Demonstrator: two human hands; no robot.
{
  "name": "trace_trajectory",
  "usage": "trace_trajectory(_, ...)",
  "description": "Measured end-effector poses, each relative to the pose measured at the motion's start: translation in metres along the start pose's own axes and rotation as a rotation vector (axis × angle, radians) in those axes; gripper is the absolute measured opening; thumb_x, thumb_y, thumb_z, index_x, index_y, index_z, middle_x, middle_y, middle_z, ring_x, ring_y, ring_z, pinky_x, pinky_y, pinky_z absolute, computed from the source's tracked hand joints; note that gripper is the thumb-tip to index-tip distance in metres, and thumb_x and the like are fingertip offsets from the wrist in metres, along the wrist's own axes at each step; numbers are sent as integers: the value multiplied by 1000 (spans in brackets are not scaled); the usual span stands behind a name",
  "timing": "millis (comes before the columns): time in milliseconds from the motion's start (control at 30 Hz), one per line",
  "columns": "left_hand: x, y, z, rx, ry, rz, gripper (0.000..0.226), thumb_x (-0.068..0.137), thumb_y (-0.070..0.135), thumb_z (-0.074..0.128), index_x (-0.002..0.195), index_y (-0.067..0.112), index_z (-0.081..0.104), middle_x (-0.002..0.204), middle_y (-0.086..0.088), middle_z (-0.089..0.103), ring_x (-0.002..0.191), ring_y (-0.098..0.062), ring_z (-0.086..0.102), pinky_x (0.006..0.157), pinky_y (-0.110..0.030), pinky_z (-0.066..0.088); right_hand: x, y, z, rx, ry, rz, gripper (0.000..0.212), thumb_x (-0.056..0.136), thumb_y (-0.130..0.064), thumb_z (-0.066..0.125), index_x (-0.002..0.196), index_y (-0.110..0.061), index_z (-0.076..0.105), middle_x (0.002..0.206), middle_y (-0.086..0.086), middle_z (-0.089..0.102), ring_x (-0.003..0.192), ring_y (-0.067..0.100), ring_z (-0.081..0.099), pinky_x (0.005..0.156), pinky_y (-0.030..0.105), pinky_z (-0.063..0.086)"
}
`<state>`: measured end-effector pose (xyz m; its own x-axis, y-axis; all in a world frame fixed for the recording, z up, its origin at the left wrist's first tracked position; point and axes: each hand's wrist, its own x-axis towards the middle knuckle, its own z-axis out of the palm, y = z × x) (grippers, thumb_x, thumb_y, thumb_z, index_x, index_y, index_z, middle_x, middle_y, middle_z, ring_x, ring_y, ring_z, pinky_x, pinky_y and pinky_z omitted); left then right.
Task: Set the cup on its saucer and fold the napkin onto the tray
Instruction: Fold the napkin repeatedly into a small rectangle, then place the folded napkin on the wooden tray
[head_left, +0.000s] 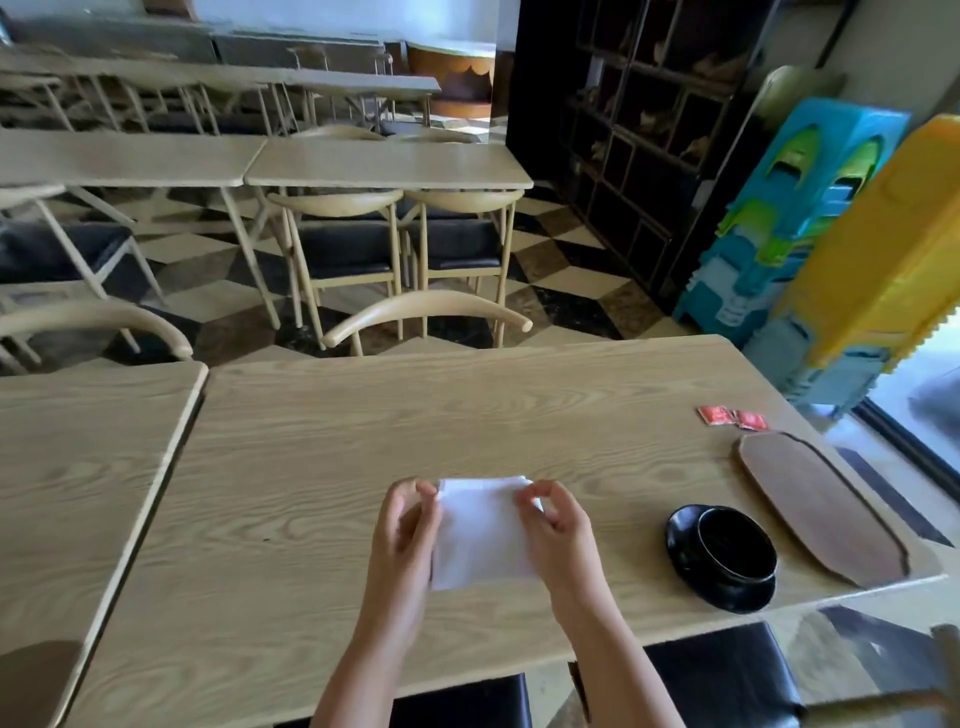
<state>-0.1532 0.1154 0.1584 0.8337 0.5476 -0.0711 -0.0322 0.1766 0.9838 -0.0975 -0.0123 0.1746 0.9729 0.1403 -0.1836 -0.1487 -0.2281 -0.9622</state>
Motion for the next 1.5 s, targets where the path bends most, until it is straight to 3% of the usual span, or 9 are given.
trace_trajectory(300, -14, 28, -26, 243, -327, 248, 15, 88, 27, 51, 76, 36, 51, 61, 13, 48, 54, -7, 42, 53, -17, 37, -33, -27, -36, 75, -179, -121, 29, 77, -18, 53, 91, -37, 70, 71, 7, 42, 65, 15, 37, 52, 25, 30)
trace_trajectory(400, -21, 36, -23, 245, -423, 188, 35, 95, 11, 46, 104, 37, 68, 104, 27, 67, 99, 5, 59, 87, -9, 41, -42, -26, -44, 102, -215, -126, 35, 71, -21, 56, 99, -39, 68, 79, 7, 53, 72, 16, 46, 61, 29, 38)
trace_trajectory(533, -26, 40, -22, 240, -562, 92, 47, 83, 41, 58, 128, 35, 46, 130, 29, 50, 118, 13, 44, 90, -1, 33, -48, -20, -59, 87, -292, -119, 54, 67, -10, 61, 115, -36, 58, 95, 0, 65, 88, 7, 61, 80, 26, 47)
trace_trajectory(700, -33, 41, -18, 146, -742, -40, 81, 76, 22, 69, 142, 27, 22, 142, 9, 41, 118, -2, 52, 87, -15, 44, -57, -16, -85, 12, -312, -110, 65, 66, -6, 59, 122, -37, 50, 104, 2, 65, 98, 8, 61, 87, 25, 46)
trace_trajectory(867, -51, 54, 15, 253, -750, 82, 78, 84, 18, 64, 135, 58, 21, 138, -5, 43, 115, -16, 54, 93, -33, 49, -74, -18, -125, -40, -270, -135, 65, 77, 10, 57, 121, -38, 47, 96, -6, 63, 88, -4, 60, 83, 18, 45)
trace_trajectory(967, -69, 52, 47, 329, -797, 172, 63, 88, 5, 58, 124, 55, 45, 122, 7, 54, 91, -4, 57, 78, -11, 43, -89, -15, -164, -74, -209, -131, 65, 79, 10, 56, 129, -31, 46, 95, -2, 59, 87, -1, 59, 81, 19, 45)
trace_trajectory(1067, -94, 41, 87, 385, -813, 191, 53, 86, 16, 62, 124, 51, 48, 124, 17, 56, 107, -7, 57, 93, -18, 39, -109, -4, -213, -114, -141, -134, 65, 80, 7, 57, 133, -27, 45, 94, 2, 59, 86, 4, 59, 78, 22, 46)
trace_trajectory(1233, -156, 19, 168, 357, -861, 195, 49, 83, 21, 67, 121, 49, 52, 106, 13, 64, 82, 5, 57, 71, -6, 40, -149, 15, -299, -224, 17, -157, 65, 77, 7, 58, 118, -42, 48, 83, 3, 52, 66, -2, 55, 63, 14, 46)
trace_trajectory(1500, -219, -6, 265, 383, -863, 274, 54, 81, 17, 68, 124, 43, 50, 130, 33, 49, 125, 8, 41, 98, -4, 29, -167, 50, -412, -277, 112, -194, 60, 74, -1, 63, 104, -51, 50, 94, -6, 62, 87, 14, 65, 76, 31, 57)
